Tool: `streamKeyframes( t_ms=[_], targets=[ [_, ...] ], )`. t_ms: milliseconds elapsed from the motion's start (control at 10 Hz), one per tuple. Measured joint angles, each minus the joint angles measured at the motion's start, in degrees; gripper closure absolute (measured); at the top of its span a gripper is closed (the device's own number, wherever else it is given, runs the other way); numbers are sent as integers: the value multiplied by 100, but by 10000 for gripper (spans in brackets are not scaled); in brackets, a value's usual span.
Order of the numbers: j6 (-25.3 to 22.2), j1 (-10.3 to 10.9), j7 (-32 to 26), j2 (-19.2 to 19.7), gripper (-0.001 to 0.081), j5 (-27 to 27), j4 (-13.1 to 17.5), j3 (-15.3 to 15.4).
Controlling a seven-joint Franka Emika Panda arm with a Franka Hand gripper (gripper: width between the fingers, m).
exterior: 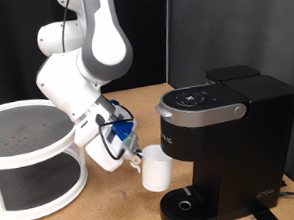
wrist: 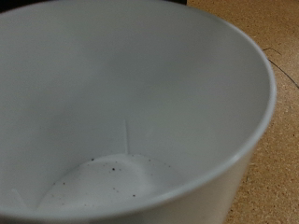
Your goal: Make a cup of coffee with the keurig machine
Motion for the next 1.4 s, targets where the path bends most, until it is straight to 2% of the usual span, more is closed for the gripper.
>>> streamKeyframes(
  t_ms=[600,1400],
  targets=[
    [28,65,-369,583,737,695,531,378],
    [195,85,-1115,1144,737,1420,729,667]
  ],
)
